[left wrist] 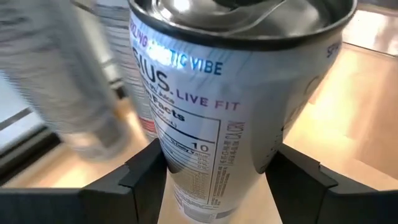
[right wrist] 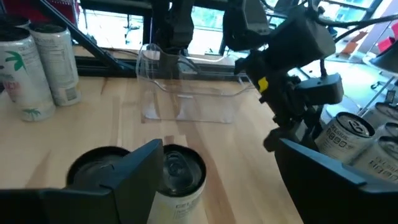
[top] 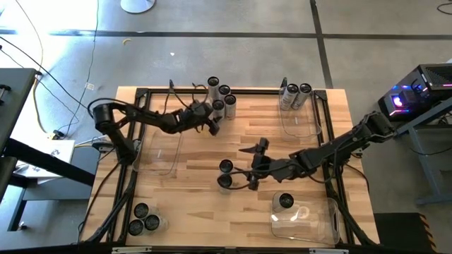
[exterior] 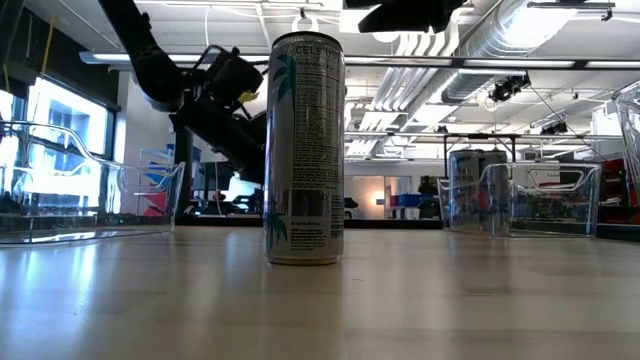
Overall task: Sort soda cans
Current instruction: Put the white-blue soda can into the top transparent bin
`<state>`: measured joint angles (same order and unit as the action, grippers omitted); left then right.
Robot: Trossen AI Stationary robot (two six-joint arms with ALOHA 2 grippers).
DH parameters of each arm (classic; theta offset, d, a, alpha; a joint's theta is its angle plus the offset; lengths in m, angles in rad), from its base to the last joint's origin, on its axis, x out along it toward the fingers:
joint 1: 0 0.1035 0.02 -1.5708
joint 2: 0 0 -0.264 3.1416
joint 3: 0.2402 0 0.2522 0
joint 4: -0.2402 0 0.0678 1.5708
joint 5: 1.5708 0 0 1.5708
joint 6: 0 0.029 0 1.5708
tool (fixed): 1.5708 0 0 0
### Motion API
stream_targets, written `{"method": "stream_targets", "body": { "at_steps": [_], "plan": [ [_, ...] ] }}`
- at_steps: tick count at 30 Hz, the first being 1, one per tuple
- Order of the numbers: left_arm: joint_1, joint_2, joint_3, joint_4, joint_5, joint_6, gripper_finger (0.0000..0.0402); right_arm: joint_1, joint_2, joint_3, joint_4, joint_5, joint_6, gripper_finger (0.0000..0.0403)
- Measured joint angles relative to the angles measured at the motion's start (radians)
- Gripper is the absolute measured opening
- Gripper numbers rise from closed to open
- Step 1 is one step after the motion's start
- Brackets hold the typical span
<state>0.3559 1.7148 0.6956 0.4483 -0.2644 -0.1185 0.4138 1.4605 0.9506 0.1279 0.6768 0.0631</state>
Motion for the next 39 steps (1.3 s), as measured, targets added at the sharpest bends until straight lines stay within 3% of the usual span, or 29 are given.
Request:
{"method": "stream_targets", "body": {
  "at_steps": [6, 10, 16, 22, 28, 34, 39],
  "plan": [
    [-0.117, -0.022, 0.001, -0.126, -0.015, -0.019, 0.0221, 0.078, -0.001, 0.000, -0.124, -0.066, 0.121, 0.0305],
    [-0.182, -0.015, 0.000, -0.105, 0.069, -0.048, 0.0221, 0.152, -0.001, 0.000, -0.232, -0.064, 0.245, 0.0305],
    [-0.252, -0.006, 0.020, 0.012, 0.266, -0.039, 0.0221, 0.227, -0.013, 0.000, -0.389, 0.049, 0.394, 0.0305],
    [-0.262, 0.000, 0.111, -0.063, 0.286, 0.045, 0.0221, 0.230, -0.068, 0.000, -0.462, 0.163, 0.466, 0.0305],
    [-0.248, -0.005, 0.160, -0.058, 0.367, 0.165, 0.0221, 0.176, -0.117, 0.000, -0.461, 0.175, 0.331, 0.0305],
    [-0.231, -0.003, 0.164, -0.039, 0.474, 0.306, 0.0222, 0.007, -0.130, 0.000, -0.463, -0.024, 0.156, 0.0305],
    [-0.232, 0.001, 0.164, -0.059, 0.485, 0.374, 0.0235, -0.158, -0.125, 0.000, -0.459, -0.147, 0.058, 0.0305]
  ]
}}
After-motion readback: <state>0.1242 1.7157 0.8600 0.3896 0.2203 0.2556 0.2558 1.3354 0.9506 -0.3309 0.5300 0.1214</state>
